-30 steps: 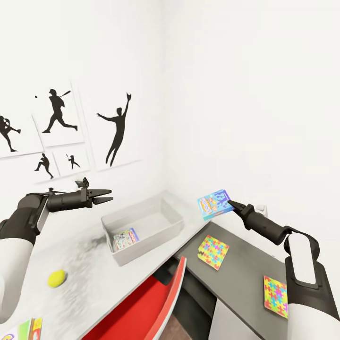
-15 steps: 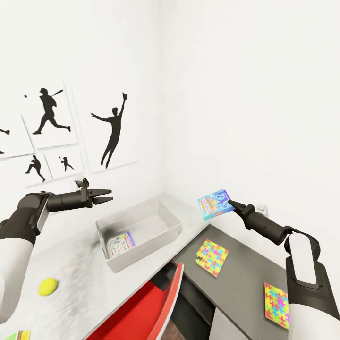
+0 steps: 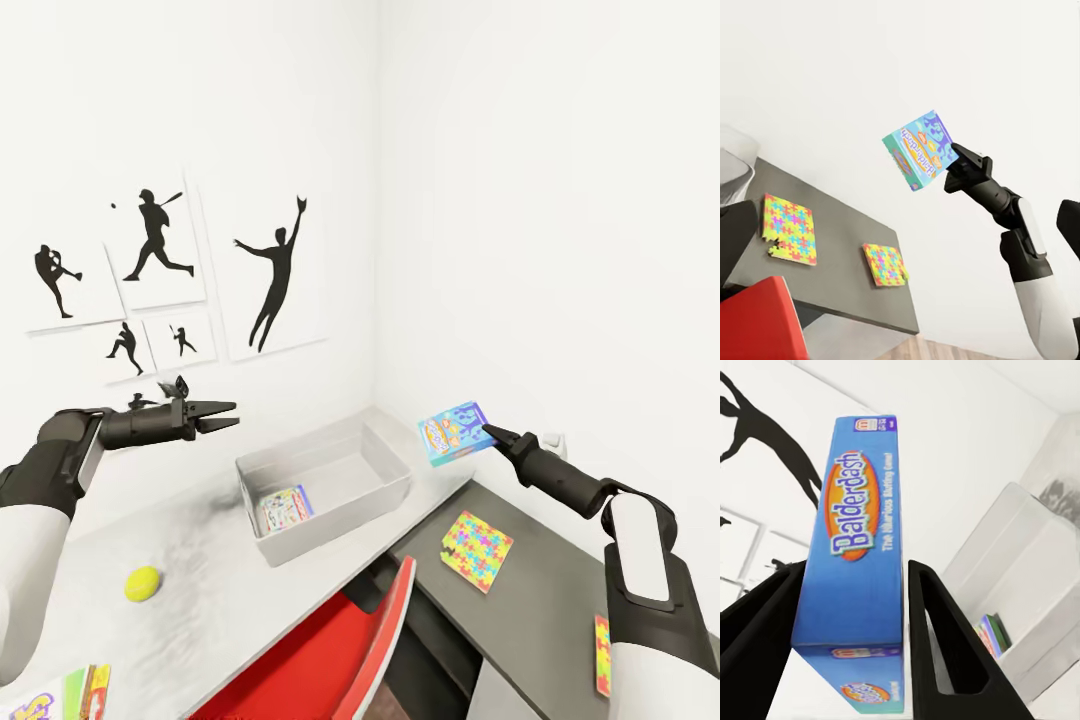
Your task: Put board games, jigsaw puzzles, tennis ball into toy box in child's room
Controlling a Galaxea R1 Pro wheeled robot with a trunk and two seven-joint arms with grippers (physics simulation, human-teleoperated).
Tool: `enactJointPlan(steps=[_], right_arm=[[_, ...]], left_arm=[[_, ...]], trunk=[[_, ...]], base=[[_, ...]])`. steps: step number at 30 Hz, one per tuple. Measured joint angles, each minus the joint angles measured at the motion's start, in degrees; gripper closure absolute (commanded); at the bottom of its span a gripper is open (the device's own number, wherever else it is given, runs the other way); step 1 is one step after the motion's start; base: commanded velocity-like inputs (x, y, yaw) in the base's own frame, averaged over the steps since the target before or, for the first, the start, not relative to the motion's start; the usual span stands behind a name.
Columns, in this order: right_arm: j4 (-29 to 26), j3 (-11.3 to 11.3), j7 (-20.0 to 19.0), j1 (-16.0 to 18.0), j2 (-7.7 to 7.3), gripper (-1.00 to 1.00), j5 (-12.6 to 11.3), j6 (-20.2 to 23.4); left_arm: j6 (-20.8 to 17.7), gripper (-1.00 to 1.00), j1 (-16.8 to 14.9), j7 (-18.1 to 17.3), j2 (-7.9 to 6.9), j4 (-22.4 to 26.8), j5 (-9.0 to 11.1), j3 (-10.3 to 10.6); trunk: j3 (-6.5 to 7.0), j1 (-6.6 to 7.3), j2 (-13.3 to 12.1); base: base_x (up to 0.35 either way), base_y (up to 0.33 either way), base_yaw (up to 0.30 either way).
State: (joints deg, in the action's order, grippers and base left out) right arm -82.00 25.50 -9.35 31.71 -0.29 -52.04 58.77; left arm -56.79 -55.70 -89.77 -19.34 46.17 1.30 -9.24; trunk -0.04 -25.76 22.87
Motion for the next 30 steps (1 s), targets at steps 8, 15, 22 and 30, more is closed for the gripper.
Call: enactJointPlan(steps=[8,15,22,30], right_arm=[[0.0,0.0,0.0,0.0,0.07,1.00,0.1,0.0],[0.0,0.0,-0.1,0.0,0.17,1.00,-0.2,0.0],[0.0,-0.1,0.0,0.0,0.23,1.00,-0.1,0.0],[0.0,-0.2,0.0,0.0,0.36,1.00,-0.1,-0.1]], left_arm=[[0.0,-1.00,0.0,0.0,0.13,0.0,-0.1,0.1],[0.0,-1.00,0.0,0.0,0.17,0.0,0.0,0.0],[0.1,-1.00,0.1,0.0,0.17,0.0,0.0,0.0],[0.1,-1.00,0.1,0.0,0.26,0.0,0.0,0.0]], trunk=[[0.00,0.02,0.0],[0.05,0.01,0.0],[0.32,0.01,0.0],[0.44,0.00,0.0]], base=[[0.118,0.000,0.254],[0.081,-0.002,0.106],[0.107,-0.034,0.241],[0.085,-0.002,0.057]])
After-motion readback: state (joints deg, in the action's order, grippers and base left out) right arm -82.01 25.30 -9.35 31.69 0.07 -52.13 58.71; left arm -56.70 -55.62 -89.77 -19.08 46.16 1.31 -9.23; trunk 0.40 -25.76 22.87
